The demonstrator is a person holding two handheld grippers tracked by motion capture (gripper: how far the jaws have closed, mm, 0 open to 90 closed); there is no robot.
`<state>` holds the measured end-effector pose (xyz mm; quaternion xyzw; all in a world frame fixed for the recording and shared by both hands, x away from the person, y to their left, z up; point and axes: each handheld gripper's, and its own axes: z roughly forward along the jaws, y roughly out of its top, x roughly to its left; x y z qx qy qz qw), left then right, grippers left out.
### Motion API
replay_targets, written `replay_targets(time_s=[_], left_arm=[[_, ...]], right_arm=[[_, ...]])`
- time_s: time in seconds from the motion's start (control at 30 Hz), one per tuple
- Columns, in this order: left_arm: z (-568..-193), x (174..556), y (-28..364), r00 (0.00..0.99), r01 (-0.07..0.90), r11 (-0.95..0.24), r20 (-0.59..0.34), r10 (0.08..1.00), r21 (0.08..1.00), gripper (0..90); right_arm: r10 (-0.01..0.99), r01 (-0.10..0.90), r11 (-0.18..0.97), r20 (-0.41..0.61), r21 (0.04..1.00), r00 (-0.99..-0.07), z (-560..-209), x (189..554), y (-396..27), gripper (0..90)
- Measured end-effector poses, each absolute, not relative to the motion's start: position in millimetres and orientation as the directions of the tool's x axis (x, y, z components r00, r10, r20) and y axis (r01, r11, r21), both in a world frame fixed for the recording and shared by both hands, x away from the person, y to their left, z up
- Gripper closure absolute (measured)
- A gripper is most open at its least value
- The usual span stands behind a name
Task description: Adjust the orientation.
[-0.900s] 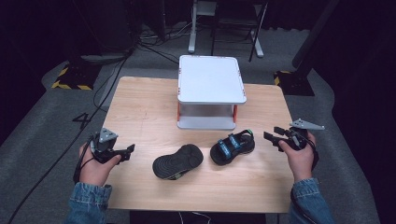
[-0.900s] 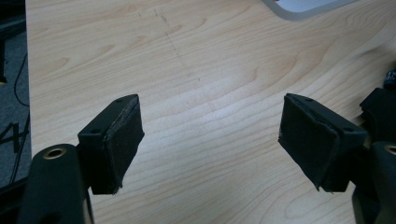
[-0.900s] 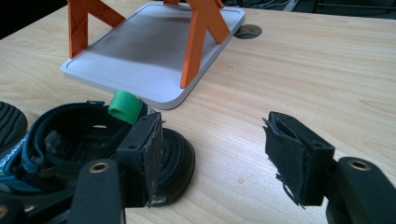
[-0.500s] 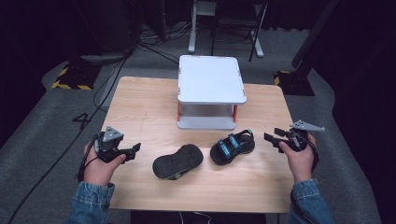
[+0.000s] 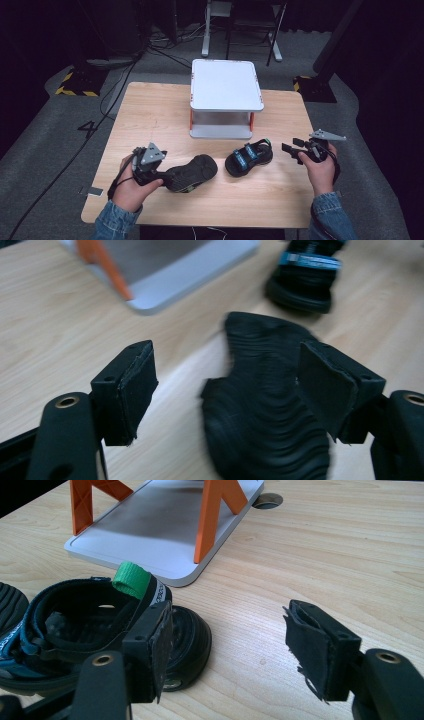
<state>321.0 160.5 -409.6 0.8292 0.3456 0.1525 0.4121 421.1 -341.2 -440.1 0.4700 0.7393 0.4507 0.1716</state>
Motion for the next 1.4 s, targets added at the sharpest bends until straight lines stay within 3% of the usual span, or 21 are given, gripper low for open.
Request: replay_targets(time_s=[0.13, 0.37, 0.43, 0.97, 1.0, 1.07, 1.1, 1.4], left_arm=[[-421, 319, 141, 0.779, 0.419, -0.466, -0.045, 0.625, 0.78, 24.2], [-439, 322, 128, 0.803, 0.407, -0.514, -0.028, 0.596, 0.755, 22.0], [-444, 324, 130, 0.8, 0.402, -0.514, -0.017, 0.6, 0.758, 17.1], [-463, 327, 130, 0.783, 0.312, -0.577, 0.14, 0.606, 0.755, 19.5], [-463, 327, 130, 0.783, 0.312, -0.577, 0.14, 0.606, 0.755, 22.0], [-471, 331, 129, 0.794, 0.353, -0.577, 0.09, 0.601, 0.737, 18.9], [-478, 333, 128, 0.797, 0.431, -0.595, 0.023, 0.603, 0.679, 16.1], [-475, 333, 124, 0.805, 0.422, -0.624, 0.045, 0.592, 0.657, 16.7]], right_arm=[[0.845, 0.544, 0.159, 0.171, 0.824, -0.506, -441, 422, -339, 36.3], [0.834, 0.563, 0.164, 0.191, 0.81, -0.518, -444, 423, -338, 36.3], [0.838, 0.569, 0.165, 0.19, 0.805, -0.511, -445, 423, -337, 35.9], [0.838, 0.582, 0.164, 0.199, 0.797, -0.509, -447, 424, -335, 35.9], [0.836, 0.583, 0.164, 0.201, 0.796, -0.51, -447, 424, -335, 35.9], [0.837, 0.584, 0.164, 0.201, 0.795, -0.51, -448, 424, -335, 35.9], [0.835, 0.58, 0.168, 0.198, 0.797, -0.513, -448, 424, -335, 35.9], [0.836, 0.582, 0.163, 0.202, 0.797, -0.511, -448, 424, -336, 35.8]])
